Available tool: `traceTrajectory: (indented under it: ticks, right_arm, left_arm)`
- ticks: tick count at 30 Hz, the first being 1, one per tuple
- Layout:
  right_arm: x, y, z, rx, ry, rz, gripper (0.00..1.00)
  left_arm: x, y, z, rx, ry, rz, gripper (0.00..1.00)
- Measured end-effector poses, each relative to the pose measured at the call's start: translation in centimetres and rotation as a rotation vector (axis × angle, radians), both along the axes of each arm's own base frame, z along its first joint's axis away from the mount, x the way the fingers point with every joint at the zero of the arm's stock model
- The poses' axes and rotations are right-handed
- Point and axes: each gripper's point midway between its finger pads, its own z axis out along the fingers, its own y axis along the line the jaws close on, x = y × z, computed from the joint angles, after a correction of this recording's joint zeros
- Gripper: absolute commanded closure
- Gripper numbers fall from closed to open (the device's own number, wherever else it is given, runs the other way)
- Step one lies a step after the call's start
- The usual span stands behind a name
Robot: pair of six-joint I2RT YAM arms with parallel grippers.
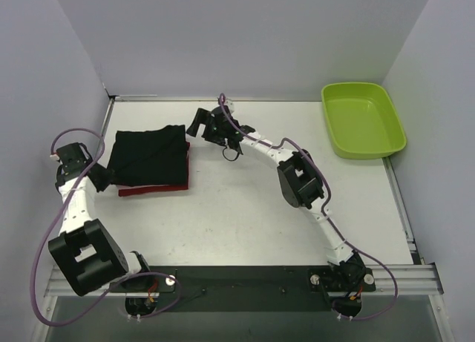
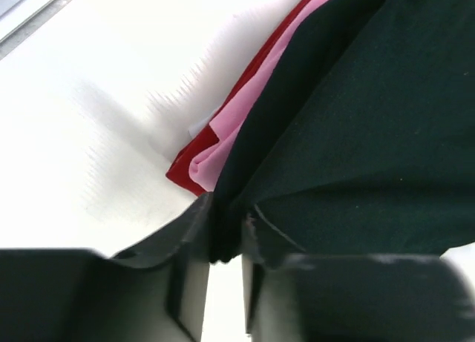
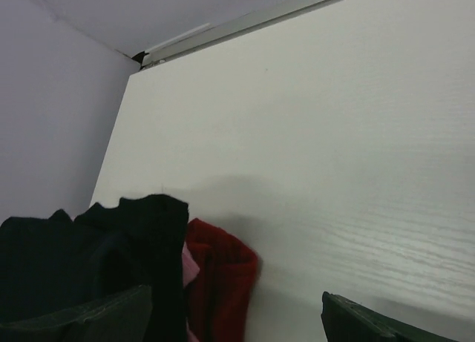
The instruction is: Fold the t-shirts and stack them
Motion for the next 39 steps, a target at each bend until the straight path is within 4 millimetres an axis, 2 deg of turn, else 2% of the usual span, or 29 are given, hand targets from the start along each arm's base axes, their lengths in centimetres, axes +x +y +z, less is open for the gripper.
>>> traceTrajectory:
  ticks: [1,2,6,10,11,15,18,22,26,31,36,39]
  right_arm:
    - [-0.6,-0.4,0.1,-0.015,-0.001,0.008,0.00]
    - [-1.2,-0.7,0.6,-0.024,-0.013,0.018,0.00]
    - [-2.7,-2.2,4.0,-0.037,-0.077,0.032,0.00]
    - [-3.8,-2.7,8.7,-0.006,-0.161,0.048,0.00]
    - [-4.1,-2.6,9.7,0.006,-0.177,0.054,0.00]
    - [-5.4,-1.4,12.7,0.077,-0.207,0.097,0.00]
    - [-7.1,0.5,13.2,0.145,-0.163,0.159,0.00]
    - [-9.7,4.1,13.5,0.276,-0.086,0.264,0.00]
    - [-12.2,6.6,12.2,0.341,0.001,0.342,0.00]
    - [-15.5,8.8,10.9,0.370,0.076,0.417,0.00]
    - [-18.3,10.6,11.7,0.402,0.078,0.480,0.00]
    - [-19.7,11.3,11.4,0.409,0.084,0.508,0.00]
  left_arm:
    - [-0.1,0.1,0.3,0.007,-0.007,0.005,0.40]
    - [-0.3,0.2,0.7,0.016,-0.011,0.013,0.35]
    - [-0.5,0.8,3.2,0.048,-0.052,0.058,0.33]
    - [-0.1,1.4,7.6,0.101,-0.148,0.087,0.33]
    - [0.1,1.6,9.4,0.120,-0.190,0.096,0.33]
    - [0.8,1.3,13.4,0.131,-0.298,0.095,0.34]
    - [2.3,0.4,14.5,0.108,-0.330,0.057,0.34]
    - [5.6,-2.0,13.9,0.061,-0.320,-0.048,0.35]
    - [7.6,-4.1,12.5,0.007,-0.304,-0.149,0.35]
    - [10.3,-6.3,11.4,-0.040,-0.303,-0.274,0.36]
    - [12.2,-8.3,10.4,-0.099,-0.332,-0.366,0.36]
    - [13.1,-9.2,9.5,-0.126,-0.338,-0.404,0.36]
